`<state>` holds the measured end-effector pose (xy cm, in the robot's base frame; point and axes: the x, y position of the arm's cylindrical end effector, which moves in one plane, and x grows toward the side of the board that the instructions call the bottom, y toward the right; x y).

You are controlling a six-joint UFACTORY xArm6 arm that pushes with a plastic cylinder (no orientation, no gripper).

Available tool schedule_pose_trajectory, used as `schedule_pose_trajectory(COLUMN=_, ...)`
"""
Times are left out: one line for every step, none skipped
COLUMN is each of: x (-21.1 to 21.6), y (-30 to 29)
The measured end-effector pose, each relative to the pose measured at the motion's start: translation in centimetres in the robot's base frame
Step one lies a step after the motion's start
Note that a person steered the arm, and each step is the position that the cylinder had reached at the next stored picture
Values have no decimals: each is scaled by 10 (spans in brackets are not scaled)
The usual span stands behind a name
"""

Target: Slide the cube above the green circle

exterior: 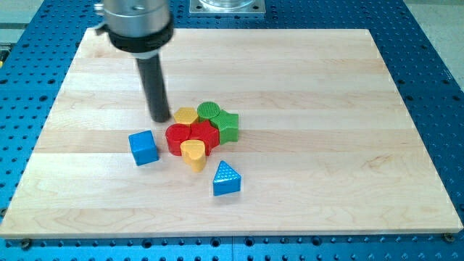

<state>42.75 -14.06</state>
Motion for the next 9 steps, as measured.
schedule_pose_trajectory(x=49, y=-41)
schedule_pose_trajectory(x=126, y=-41)
schedule_pose_trajectory(x=147, y=-25)
schedule_pose_trajectory(x=117, y=-8)
schedule_pose_trajectory(x=87, y=-3)
schedule_pose_trajectory(x=74, y=-3)
schedule_pose_trajectory(x=92, y=-5)
schedule_pose_trajectory(x=79, y=13)
schedule_pose_trajectory(x=39, y=13)
